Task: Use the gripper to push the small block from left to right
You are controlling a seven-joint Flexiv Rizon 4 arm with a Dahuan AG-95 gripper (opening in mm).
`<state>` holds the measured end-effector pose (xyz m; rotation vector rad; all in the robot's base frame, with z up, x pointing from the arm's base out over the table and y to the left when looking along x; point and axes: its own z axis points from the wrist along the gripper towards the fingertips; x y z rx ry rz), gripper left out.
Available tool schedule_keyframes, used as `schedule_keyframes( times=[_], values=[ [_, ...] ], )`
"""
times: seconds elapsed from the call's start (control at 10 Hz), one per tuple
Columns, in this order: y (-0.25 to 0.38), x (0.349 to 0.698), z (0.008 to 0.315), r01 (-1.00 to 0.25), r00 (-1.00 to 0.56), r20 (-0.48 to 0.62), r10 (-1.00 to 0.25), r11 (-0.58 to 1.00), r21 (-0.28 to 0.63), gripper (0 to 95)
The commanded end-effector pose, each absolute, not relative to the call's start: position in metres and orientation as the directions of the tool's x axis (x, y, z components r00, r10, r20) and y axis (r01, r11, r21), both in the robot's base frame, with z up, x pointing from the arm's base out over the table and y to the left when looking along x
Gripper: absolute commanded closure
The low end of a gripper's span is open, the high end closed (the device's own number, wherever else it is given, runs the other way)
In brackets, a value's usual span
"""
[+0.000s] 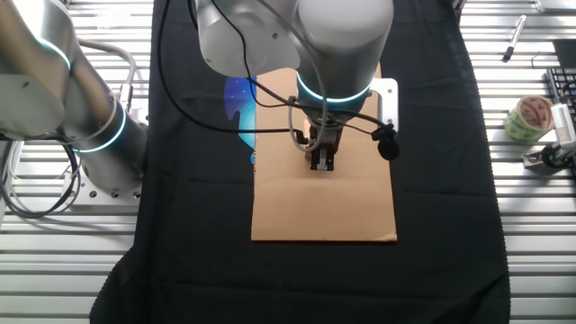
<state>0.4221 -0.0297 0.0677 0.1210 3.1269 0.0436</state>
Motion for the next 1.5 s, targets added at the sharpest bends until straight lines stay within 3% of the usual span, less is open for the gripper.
schedule_keyframes(
  times=[0.1,1.5],
  values=[
    [-0.03,0.422,0.068,0.075,-0.997,-0.012,0.076,0.997,0.029,95.0],
    [-0.029,0.417,0.082,0.027,-0.999,0.027,0.027,0.999,0.029,95.0]
  ],
)
